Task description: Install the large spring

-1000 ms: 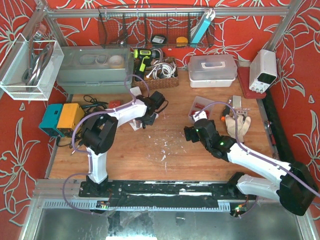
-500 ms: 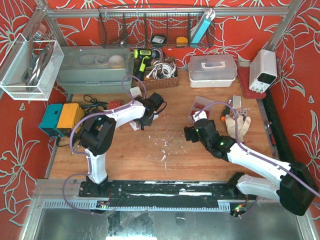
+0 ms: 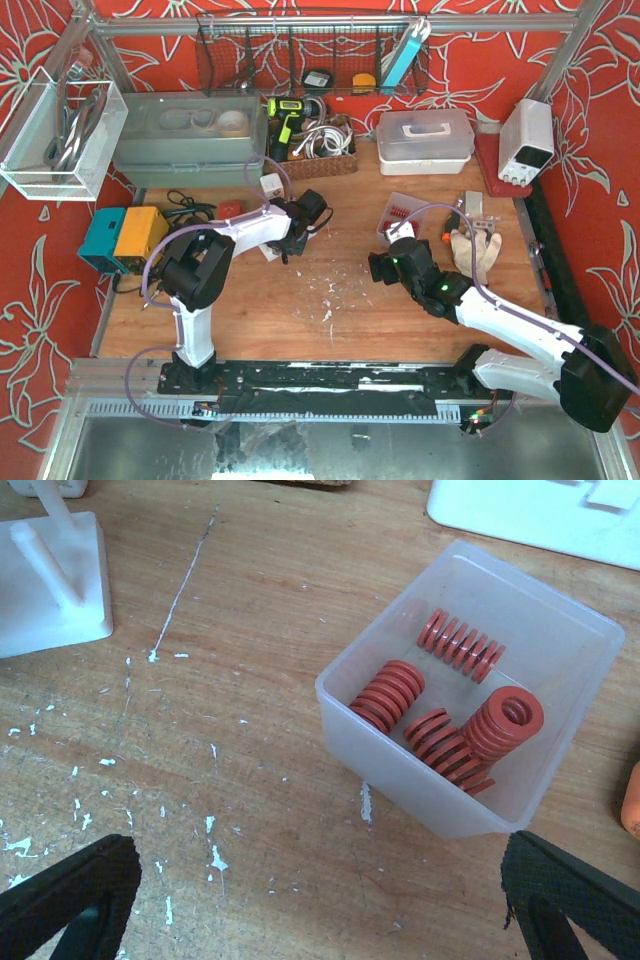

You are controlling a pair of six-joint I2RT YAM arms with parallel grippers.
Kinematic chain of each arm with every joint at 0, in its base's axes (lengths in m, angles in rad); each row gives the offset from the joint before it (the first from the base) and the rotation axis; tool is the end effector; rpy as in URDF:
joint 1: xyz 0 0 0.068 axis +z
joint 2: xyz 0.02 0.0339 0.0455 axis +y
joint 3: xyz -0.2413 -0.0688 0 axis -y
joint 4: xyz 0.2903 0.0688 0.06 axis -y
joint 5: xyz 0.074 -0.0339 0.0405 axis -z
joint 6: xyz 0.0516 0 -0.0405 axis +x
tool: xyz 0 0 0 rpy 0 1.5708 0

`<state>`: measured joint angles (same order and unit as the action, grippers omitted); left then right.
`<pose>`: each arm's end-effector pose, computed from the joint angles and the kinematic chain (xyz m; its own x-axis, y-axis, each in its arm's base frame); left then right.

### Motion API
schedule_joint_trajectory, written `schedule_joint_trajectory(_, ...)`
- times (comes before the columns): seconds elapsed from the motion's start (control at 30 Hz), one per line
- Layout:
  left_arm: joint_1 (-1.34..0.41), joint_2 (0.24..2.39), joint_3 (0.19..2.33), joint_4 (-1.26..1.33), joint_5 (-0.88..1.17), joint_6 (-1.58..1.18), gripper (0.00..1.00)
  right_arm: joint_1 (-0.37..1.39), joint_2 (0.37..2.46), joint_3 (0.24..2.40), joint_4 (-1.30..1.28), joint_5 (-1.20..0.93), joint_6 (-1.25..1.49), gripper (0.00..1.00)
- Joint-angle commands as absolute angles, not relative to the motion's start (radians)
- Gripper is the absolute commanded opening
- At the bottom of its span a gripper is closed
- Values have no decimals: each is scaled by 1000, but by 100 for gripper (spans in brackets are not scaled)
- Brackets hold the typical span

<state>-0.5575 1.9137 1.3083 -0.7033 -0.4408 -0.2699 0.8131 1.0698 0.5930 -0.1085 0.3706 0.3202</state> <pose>0.3555 -0.1957 0.1083 -0.8925 0.2723 -0.3596 0.1522 0.9323 0.3281 0.2138 0.1988 0.1778 -0.5082 -0.1103 -0.8542 -0.3263 0.9425 0.0725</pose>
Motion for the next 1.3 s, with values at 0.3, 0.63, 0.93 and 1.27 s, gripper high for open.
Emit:
schedule_joint_trajectory(0.3,-563,1956,1297,-665,-415,-276,19,822,1054,612,-135,404,313,99)
schedule_joint_trajectory(0.63,-565,1890,1296,-652,-382,-252,9,822,1058,613,-133,406,314,99)
schedule_joint_trajectory(0.93,-565,1782,1287,-600,-332,-235,4,821,1055,611,-134,403,316,99)
schedule_joint_trajectory(1.27,-565,1607,1243,-547,-336,-249,3,821,1061,611,-130,402,318,99)
